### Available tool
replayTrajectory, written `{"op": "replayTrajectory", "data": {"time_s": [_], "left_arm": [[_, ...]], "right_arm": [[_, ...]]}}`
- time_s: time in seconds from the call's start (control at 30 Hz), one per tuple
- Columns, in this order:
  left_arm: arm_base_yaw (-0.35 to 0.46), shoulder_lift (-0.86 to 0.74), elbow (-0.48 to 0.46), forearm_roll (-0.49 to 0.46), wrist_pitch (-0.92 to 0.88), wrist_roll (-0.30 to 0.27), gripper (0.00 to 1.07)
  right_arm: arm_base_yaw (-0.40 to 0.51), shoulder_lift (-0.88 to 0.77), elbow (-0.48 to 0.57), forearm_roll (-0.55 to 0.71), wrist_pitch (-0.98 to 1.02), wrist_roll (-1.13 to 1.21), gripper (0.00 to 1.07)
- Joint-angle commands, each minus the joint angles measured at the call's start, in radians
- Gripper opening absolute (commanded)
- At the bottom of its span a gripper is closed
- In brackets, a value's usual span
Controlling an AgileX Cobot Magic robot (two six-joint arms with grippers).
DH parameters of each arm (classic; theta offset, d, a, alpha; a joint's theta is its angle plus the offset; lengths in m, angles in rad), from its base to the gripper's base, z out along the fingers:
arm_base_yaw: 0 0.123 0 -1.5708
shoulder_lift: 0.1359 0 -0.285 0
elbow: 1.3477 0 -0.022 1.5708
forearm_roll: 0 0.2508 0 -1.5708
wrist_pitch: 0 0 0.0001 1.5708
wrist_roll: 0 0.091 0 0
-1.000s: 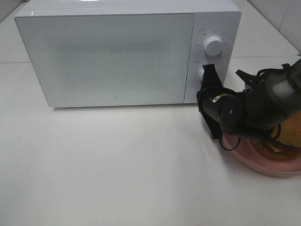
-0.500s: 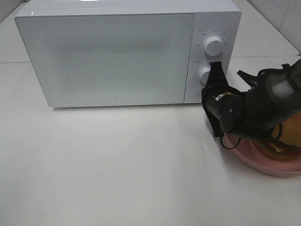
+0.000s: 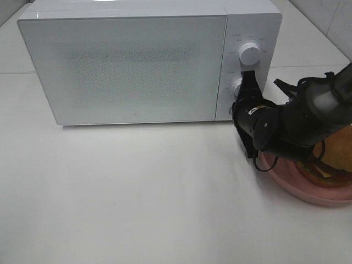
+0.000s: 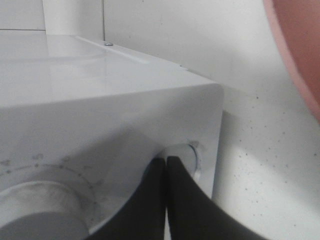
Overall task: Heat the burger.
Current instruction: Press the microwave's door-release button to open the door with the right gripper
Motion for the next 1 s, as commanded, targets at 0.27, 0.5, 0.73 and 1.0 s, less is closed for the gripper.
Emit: {"op": "replayTrajectory", "data": {"time_s": [0.27,0.5,0.73,1.0], "left_arm": [[0.004,-0.019,0.002,-0.002,-0.011,-0.005,0.00],[0.004,-0.019,0.002,-0.002,-0.011,-0.005,0.00],[0.004,-0.019,0.002,-0.002,-0.011,-0.005,0.00],[0.004,-0.019,0.002,-0.002,-0.011,-0.005,0.00]], "right_arm": [[-0.005,0.000,-0.029,0.003,-0.042,-0.022,0.00],[-0.007,0.001,-0.029,0.054,-0.084,-0.053,0.00],[-0.049,0.001,-0.053,-0.003,-0.063,-0.049,0.00],[-0.051,0.001,-0.090,-0.037,-0.061,-0.044,0.00]]}}
